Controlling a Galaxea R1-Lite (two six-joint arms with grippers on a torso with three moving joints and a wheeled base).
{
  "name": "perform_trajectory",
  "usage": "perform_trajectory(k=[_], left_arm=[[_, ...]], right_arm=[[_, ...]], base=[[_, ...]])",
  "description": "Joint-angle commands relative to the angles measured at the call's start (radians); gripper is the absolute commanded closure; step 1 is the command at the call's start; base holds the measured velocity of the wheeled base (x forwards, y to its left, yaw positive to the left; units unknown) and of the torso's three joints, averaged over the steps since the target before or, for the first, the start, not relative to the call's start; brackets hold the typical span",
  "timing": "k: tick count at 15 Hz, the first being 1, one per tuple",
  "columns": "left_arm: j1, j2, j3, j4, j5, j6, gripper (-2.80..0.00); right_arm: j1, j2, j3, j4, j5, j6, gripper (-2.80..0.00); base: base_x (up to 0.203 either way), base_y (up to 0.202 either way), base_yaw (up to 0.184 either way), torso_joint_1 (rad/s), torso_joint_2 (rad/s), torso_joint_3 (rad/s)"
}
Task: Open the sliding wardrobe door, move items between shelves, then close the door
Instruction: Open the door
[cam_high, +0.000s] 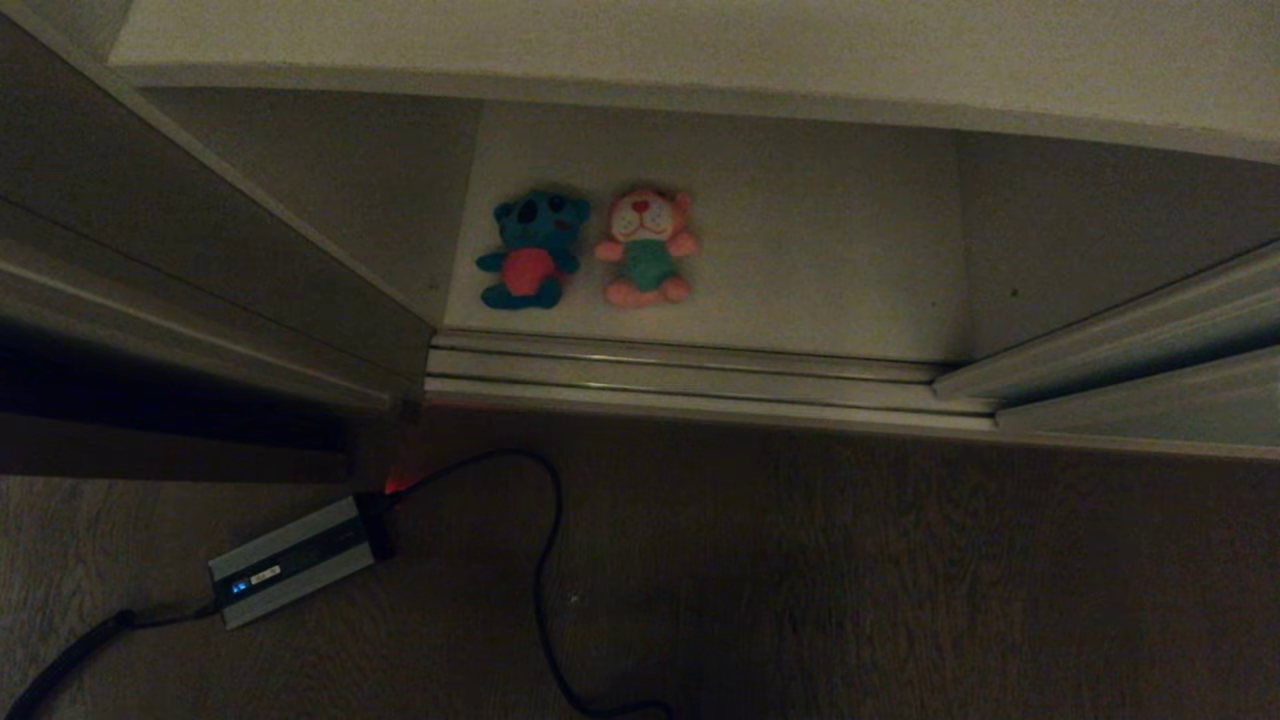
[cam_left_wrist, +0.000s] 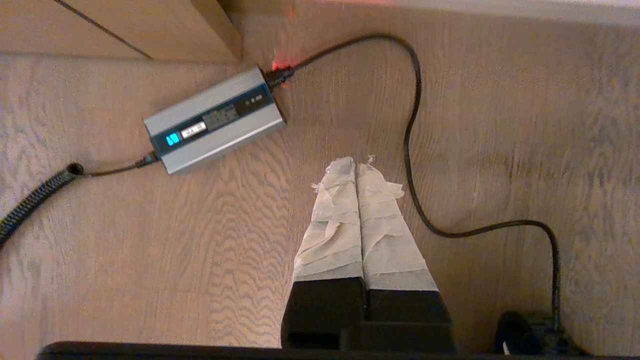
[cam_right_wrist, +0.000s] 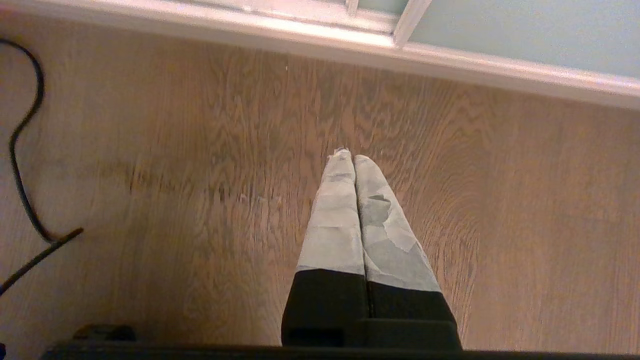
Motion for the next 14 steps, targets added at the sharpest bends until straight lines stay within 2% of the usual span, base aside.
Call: perform_trajectory(k=[1,9,11,12,14], left_arm=[[0.0,0.002,0.0,0.001,0.0,0.0,0.0],[0.0,0.002,0.0,0.001,0.006,0.0,0.0],[0.0,0.002,0.0,-0.002,0.001,0.032,0.0],[0.0,0.002,-0.017,-0.02,-0.001,0.058,0.0],[0.0,0.008,-0.108,-0.04,-0.031,0.068,0.0]], right_arm=[[0.0,-0.001,0.003,0.0,0.0,0.0,0.0],[0.0,-0.001,0.003,0.0,0.0,0.0,0.0],[0.0,-0.001,0.003,0.0,0.0,0.0,0.0],[0.0,-0.001,0.003,0.0,0.0,0.0,0.0],[0.0,-0.001,0.003,0.0,0.0,0.0,0.0]], base=[[0.0,0.0,0.0,0.001,0.0,-0.201],[0.0,0.0,0.0,0.002,0.0,-0.197],[0.0,0.0,0.0,0.002,0.0,-0.119],[0.0,0.0,0.0,-0.002,0.01,-0.046],[0.0,0.0,0.0,0.002,0.0,-0.015]])
